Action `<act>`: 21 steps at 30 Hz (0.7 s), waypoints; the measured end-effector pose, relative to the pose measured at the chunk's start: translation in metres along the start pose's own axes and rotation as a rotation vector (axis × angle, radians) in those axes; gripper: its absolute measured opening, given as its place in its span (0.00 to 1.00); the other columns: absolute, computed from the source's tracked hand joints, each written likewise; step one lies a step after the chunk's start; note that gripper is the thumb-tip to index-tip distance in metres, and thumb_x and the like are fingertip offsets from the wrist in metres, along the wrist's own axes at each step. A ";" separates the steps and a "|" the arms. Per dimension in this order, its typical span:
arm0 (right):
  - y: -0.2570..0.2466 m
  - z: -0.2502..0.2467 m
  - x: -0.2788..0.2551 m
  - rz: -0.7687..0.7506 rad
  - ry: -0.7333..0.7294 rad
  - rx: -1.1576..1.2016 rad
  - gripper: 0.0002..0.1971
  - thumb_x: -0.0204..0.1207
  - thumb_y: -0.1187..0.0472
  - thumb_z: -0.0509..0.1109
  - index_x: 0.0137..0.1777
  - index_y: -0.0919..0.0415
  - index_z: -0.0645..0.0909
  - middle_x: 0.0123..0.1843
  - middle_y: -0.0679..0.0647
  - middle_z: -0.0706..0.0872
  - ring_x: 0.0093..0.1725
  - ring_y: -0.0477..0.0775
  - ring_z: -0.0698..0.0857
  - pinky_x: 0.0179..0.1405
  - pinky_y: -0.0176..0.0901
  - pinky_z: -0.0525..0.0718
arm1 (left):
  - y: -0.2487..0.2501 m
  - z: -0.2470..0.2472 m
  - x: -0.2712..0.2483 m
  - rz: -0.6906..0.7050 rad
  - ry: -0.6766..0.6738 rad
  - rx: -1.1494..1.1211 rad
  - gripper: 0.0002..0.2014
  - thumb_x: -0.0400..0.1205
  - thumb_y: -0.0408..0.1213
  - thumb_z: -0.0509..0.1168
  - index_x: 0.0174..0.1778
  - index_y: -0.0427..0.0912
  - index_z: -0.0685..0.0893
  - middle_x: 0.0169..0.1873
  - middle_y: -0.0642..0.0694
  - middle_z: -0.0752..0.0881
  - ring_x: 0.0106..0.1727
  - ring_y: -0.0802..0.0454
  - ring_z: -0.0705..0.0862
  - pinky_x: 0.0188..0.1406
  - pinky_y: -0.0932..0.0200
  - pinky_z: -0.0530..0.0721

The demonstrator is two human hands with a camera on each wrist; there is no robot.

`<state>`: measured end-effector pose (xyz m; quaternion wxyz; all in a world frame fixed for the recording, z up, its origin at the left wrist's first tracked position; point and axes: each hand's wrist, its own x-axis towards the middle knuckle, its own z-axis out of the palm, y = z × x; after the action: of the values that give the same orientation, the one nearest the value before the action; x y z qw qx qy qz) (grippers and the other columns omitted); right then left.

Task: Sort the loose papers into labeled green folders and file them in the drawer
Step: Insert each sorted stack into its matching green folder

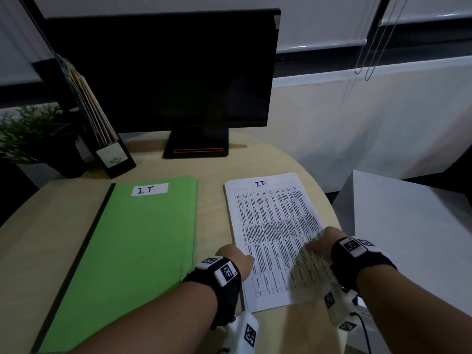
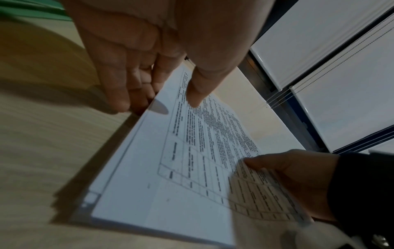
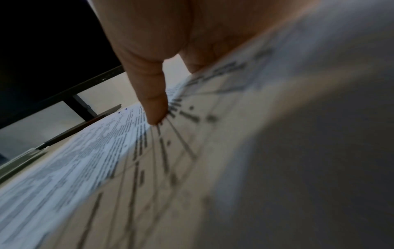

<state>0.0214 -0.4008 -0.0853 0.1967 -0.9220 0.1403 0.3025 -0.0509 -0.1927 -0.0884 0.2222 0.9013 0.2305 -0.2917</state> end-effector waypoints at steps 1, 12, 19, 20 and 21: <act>-0.001 0.003 -0.001 0.007 -0.014 0.000 0.14 0.72 0.54 0.75 0.37 0.61 0.75 0.34 0.54 0.80 0.37 0.56 0.81 0.35 0.38 0.76 | -0.003 0.000 0.001 -0.002 -0.004 -0.004 0.19 0.81 0.53 0.60 0.30 0.43 0.73 0.30 0.49 0.77 0.39 0.50 0.82 0.43 0.61 0.80; -0.003 0.000 -0.053 -0.349 0.224 0.254 0.12 0.76 0.69 0.64 0.57 0.57 0.74 0.48 0.59 0.83 0.47 0.61 0.82 0.42 0.44 0.79 | -0.023 -0.006 -0.011 0.084 -0.025 -0.192 0.16 0.82 0.50 0.63 0.46 0.38 0.79 0.32 0.48 0.77 0.31 0.52 0.76 0.37 0.62 0.73; 0.007 -0.012 -0.103 -0.532 0.131 0.894 0.19 0.74 0.81 0.64 0.52 0.54 0.79 0.44 0.49 0.91 0.44 0.48 0.89 0.42 0.41 0.85 | -0.014 -0.062 -0.043 0.216 0.189 -1.090 0.43 0.71 0.48 0.77 0.80 0.47 0.62 0.74 0.47 0.73 0.70 0.44 0.75 0.72 0.43 0.72; 0.006 -0.012 -0.106 -0.549 0.150 0.920 0.20 0.75 0.80 0.64 0.53 0.53 0.78 0.44 0.47 0.91 0.45 0.46 0.89 0.45 0.43 0.85 | -0.012 -0.074 -0.050 0.320 0.229 -1.130 0.32 0.77 0.39 0.73 0.76 0.45 0.69 0.69 0.50 0.78 0.66 0.48 0.79 0.70 0.46 0.74; 0.003 -0.011 -0.110 -0.570 0.183 0.931 0.20 0.76 0.80 0.63 0.53 0.51 0.77 0.45 0.46 0.90 0.47 0.45 0.88 0.49 0.46 0.84 | -0.009 -0.084 -0.056 0.405 0.276 -1.137 0.22 0.79 0.33 0.69 0.69 0.45 0.76 0.64 0.50 0.83 0.61 0.51 0.83 0.68 0.47 0.77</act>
<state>-0.0591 -0.3930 -0.0104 0.6447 -0.7616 0.0206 0.0619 -0.0611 -0.1564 0.0061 0.6868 0.6972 0.2007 0.0441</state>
